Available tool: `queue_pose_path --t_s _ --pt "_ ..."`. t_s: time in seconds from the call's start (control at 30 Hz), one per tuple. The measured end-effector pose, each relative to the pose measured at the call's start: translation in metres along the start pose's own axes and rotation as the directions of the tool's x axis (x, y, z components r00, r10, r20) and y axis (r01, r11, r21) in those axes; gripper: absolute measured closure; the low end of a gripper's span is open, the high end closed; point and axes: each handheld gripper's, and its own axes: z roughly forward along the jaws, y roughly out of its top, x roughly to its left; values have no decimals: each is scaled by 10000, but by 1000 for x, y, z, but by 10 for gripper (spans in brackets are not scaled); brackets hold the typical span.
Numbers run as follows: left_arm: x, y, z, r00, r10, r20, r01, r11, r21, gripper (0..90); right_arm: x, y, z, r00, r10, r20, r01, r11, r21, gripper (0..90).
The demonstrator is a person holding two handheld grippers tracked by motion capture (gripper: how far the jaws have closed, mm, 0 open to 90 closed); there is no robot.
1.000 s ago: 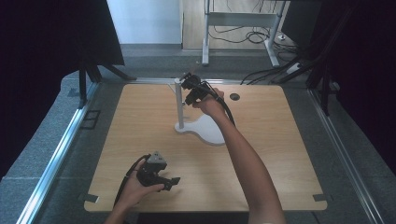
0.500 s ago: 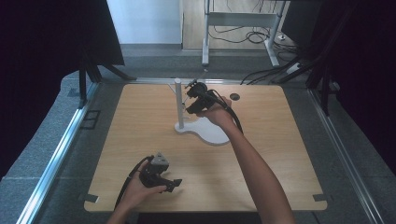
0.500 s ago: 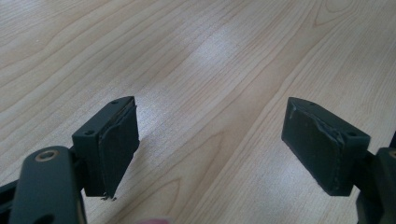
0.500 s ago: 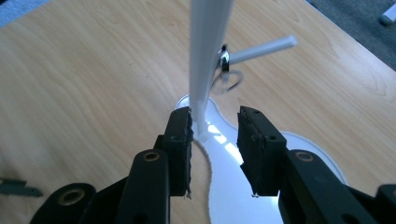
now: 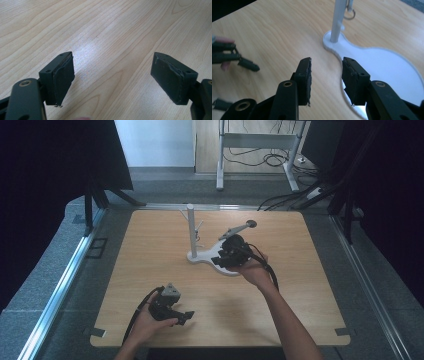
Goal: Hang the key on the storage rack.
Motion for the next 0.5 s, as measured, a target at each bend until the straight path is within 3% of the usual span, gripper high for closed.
queue_pose_path --t_s 0.17,0.4,0.5 --pt "1 0 -1 10000 -29 -13 29 10000 -49 194 0 -25 -8 9999 106 26 -106 9997 -201 592" --pt "1 0 -1 10000 42 -37 -42 10000 -1 194 -4 -74 -11 9977 666 109 -661 9969 -436 586" --pt "0 0 1 10000 0 -36 0 10000 -18 194 -5 -85 -11 9967 790 173 -782 9960 -428 585"
